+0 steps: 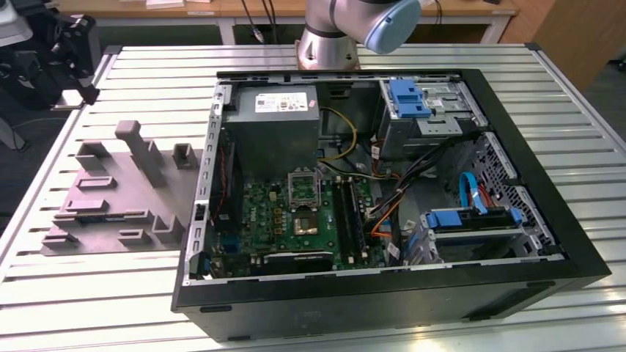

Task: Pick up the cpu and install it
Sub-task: 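Pick up the cpu and move it towards the insertion slot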

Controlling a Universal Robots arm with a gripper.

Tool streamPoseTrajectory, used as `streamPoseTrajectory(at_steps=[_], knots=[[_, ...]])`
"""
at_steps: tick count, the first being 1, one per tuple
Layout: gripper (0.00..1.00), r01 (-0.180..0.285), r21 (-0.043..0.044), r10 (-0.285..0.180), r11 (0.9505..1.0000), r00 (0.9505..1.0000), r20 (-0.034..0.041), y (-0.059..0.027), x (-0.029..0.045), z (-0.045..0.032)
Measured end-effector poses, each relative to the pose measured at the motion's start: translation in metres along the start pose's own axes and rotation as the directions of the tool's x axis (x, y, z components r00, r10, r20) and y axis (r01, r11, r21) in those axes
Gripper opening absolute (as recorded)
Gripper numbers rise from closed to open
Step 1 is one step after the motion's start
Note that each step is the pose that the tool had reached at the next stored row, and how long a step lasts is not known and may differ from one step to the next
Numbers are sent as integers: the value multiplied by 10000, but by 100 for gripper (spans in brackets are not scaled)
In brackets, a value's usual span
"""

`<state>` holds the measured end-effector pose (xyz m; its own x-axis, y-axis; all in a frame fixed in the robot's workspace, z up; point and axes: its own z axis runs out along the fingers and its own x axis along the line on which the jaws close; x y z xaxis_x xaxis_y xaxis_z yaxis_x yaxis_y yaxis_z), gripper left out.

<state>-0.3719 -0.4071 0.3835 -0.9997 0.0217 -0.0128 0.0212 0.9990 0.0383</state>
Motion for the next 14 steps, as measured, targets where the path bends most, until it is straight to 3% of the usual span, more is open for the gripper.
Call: streamPoseTrajectory(at_steps=[14], knots=[[47, 0, 0, 0, 10000, 10000, 0, 1, -26, 1]])
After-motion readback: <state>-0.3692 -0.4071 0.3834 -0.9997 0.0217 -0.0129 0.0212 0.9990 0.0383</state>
